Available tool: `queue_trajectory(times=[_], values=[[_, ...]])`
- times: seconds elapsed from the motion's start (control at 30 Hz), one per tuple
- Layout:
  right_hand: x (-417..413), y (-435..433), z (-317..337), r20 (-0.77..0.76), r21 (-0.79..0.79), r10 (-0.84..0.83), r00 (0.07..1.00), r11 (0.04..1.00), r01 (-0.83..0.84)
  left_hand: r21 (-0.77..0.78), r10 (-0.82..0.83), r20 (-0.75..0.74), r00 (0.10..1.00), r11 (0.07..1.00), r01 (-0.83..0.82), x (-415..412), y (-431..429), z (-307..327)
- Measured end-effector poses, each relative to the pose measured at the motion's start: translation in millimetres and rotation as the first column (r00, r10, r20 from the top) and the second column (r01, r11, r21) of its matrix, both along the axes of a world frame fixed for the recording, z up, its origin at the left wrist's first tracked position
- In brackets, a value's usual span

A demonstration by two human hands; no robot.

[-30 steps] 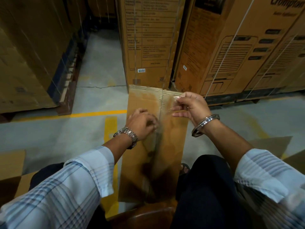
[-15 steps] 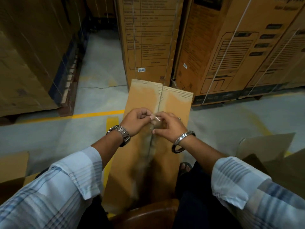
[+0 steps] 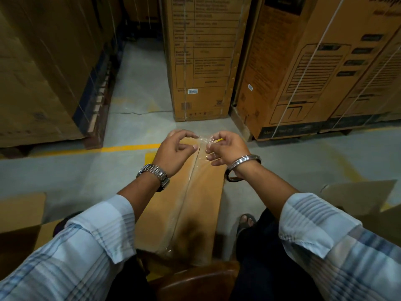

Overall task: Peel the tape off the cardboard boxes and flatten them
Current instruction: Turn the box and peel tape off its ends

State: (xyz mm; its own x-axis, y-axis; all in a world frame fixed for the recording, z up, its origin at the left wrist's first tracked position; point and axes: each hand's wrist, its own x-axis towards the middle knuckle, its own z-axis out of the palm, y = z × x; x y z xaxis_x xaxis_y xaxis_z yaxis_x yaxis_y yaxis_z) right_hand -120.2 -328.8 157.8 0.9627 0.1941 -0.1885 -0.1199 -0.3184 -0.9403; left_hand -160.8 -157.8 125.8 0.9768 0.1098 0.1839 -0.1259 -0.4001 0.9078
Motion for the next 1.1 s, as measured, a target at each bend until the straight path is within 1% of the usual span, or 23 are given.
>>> queue_trajectory(times=[0.13, 0.23, 0.3, 0.4, 0.47, 0.5, 0.57, 0.67, 0.73, 0.77, 0.83, 0.9, 0.93, 0.97, 1.0, 1.03, 1.1], values=[[-2, -12, 0, 0.015, -0.003, 0.012, 1.0, 1.0, -0.012, -0.04, -0.155, -0.174, 0.973, 0.988, 0.15, -10, 0, -20], [-3, -18, -4, 0.004, 0.029, -0.019, 1.0, 0.999, 0.018, -0.124, -0.239, -0.262, 0.935, 0.969, 0.213, -18, -13, -25], [-4, -21, -6, 0.003, 0.031, -0.037, 0.999, 0.999, 0.037, -0.167, -0.255, -0.296, 0.921, 0.963, 0.213, -22, -19, -26], [-5, -23, -9, -0.019, 0.072, -0.052, 0.998, 0.996, 0.053, -0.189, -0.259, -0.348, 0.901, 0.961, 0.204, -25, -25, -31], [-4, -27, -11, -0.042, 0.111, -0.104, 0.994, 0.988, 0.108, -0.208, -0.209, -0.382, 0.901, 0.969, 0.136, -26, -24, -36], [-3, -29, -14, -0.043, 0.105, -0.124, 0.991, 0.986, 0.128, -0.212, -0.183, -0.401, 0.897, 0.972, 0.103, -27, -21, -38], [-2, -31, -22, -0.012, 0.02, -0.108, 0.994, 0.994, 0.108, -0.184, -0.177, -0.43, 0.885, 0.977, 0.107, -29, -16, -39], [-11, -30, -41, 0.024, -0.149, 0.045, 0.999, 0.988, -0.041, -0.152, -0.158, -0.403, 0.901, 0.983, 0.104, -31, -11, -37], [-23, -27, -53, 0.039, -0.333, 0.193, 0.98, 0.928, -0.169, -0.149, -0.132, -0.385, 0.913, 0.986, 0.079, -31, -8, -36], [-30, -24, -59, 0.027, -0.385, 0.256, 0.966, 0.895, -0.226, -0.153, -0.129, -0.379, 0.916, 0.985, 0.075, -31, -7, -35], [-42, -16, -72, -0.015, -0.407, 0.323, 0.946, 0.863, -0.301, -0.137, -0.11, -0.371, 0.922, 0.989, 0.063, -31, -4, -35], [-51, -6, -87, -0.01, -0.44, 0.312, 0.95, 0.852, -0.284, -0.07, -0.077, -0.364, 0.928, 0.996, 0.055, -32, 0, -39], [-53, -2, -94, 0.0, -0.435, 0.279, 0.96, 0.865, -0.252, -0.021, -0.06, -0.348, 0.936, 0.998, 0.056, -32, 2, -41], [-53, 2, -99, 0.001, -0.374, 0.216, 0.976, 0.906, -0.2, 0.035, -0.043, -0.316, 0.948, 0.998, 0.057, -31, 5, -42], [-53, 4, -101, -0.034, -0.266, 0.138, 0.99, 0.953, -0.142, 0.091, -0.028, -0.276, 0.961, 0.994, 0.055, -31, 8, -43], [-52, 6, -100, -0.1, -0.158, 0.076, 0.992, 0.983, -0.091, 0.13, -0.015, -0.237, 0.971, 0.99, 0.047, -32, 11, -44], [-50, 8, -97, -0.233, 0.02, 0.028, 0.972, 1.0, -0.024, 0.162, 0.004, -0.189, 0.982, 0.986, 0.028, -35, 15, -44]])
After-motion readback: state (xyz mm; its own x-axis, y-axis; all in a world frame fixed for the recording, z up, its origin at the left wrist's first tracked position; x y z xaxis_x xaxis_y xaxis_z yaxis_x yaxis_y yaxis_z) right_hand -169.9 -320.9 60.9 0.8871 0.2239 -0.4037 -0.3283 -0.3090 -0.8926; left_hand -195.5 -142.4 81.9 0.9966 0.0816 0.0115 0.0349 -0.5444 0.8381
